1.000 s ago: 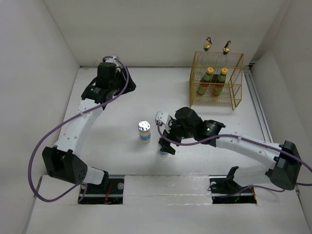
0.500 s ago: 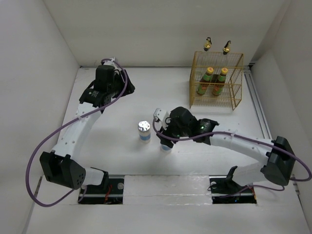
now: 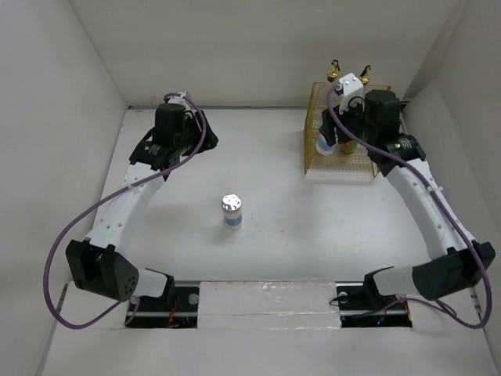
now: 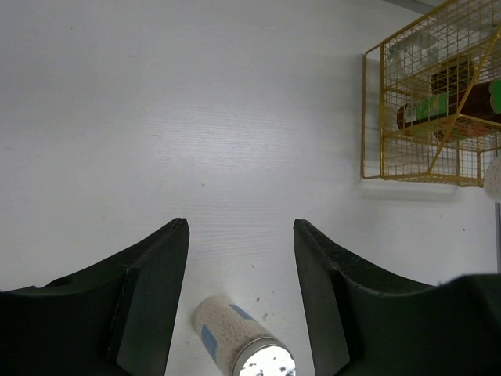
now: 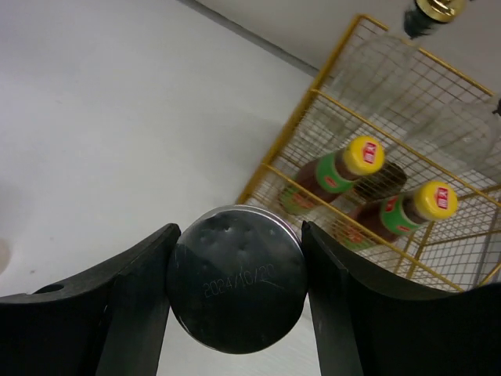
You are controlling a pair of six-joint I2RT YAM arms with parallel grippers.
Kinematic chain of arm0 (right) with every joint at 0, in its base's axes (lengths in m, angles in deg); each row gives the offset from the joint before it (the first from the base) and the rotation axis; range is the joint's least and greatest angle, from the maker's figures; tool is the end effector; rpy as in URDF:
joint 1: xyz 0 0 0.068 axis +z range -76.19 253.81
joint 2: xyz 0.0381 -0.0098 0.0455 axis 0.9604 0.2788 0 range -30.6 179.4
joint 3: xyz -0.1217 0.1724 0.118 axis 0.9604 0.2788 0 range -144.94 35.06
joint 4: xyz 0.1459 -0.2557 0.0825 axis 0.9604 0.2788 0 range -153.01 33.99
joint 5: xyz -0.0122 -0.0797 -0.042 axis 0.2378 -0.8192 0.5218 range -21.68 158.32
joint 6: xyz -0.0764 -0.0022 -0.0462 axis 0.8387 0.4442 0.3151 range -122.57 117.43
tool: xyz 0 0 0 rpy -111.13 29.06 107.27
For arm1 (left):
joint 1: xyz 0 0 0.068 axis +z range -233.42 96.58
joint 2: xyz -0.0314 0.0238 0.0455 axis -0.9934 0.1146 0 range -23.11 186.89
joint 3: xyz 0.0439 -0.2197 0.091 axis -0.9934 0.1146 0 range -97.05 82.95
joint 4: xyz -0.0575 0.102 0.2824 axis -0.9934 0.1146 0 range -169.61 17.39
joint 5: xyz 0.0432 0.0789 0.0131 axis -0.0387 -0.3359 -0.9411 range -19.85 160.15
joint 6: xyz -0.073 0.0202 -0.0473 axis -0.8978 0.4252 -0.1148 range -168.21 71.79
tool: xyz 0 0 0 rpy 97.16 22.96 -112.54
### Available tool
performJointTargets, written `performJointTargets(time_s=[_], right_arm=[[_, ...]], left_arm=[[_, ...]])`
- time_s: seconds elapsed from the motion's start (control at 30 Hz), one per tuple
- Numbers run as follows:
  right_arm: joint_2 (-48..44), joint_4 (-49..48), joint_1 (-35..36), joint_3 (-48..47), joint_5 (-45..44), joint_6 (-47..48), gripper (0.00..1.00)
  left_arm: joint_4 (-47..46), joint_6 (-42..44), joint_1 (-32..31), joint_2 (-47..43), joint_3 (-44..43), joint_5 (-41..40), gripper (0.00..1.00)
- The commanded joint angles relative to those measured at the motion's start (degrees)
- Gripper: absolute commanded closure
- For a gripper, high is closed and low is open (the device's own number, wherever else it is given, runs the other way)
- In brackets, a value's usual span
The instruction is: Organize the condiment bottles
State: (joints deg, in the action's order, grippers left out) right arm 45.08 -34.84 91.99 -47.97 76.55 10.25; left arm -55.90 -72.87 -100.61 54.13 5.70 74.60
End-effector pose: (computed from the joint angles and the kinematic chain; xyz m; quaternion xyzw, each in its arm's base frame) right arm 0.3644 0.1316 0.3806 -0.2587 0.7804 0.0854 0.5629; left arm 0.3813 -0.1243 0.3380 -0.0334 0.8362 -0.2255 0.4989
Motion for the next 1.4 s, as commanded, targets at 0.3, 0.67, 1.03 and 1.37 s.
performJointTargets(time_s=[0.3,0.67,1.03,1.37], right_arm=[[11.24,-8.38,-13.25,-7.5,11.01,1.77,0.83],[11.24,-19.01,-13.43,4.08,9.0,-2.01,0.84],[13.09,-23.24,-11.14,12.1,6.01,-4.29,0.27],[7.56,-17.88,-11.14,9.2,2.41,-2.36,0.03]], left_arm=[[-1.99,-0.3,0.14,1.52,-1.58,1.18,0.48],[-2.52,-0.3,0.14,3.72,-1.58,2.23,0.48],[-2.52,-0.3,0.14,4.24,-2.11,2.23,0.48],[-2.52,-0.3,0.14,4.24,-2.11,1.71,0.48]])
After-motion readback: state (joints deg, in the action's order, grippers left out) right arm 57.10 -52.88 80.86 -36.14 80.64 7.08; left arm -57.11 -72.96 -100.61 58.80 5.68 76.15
